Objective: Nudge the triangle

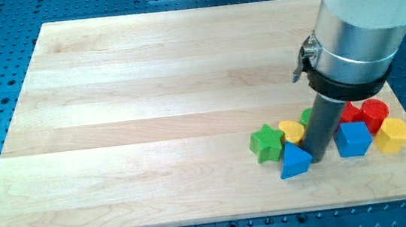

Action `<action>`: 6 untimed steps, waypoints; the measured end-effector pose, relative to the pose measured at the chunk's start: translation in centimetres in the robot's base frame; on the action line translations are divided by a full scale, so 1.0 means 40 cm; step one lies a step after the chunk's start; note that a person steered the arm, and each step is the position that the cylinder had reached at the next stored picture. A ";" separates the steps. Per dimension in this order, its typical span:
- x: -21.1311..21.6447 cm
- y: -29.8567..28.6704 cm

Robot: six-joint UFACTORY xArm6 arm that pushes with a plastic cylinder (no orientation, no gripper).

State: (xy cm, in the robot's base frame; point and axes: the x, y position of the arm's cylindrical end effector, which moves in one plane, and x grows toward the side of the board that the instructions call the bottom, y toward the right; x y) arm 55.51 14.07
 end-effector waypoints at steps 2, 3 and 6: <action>0.031 0.016; 0.095 0.089; 0.140 -0.016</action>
State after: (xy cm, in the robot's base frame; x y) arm 61.10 13.42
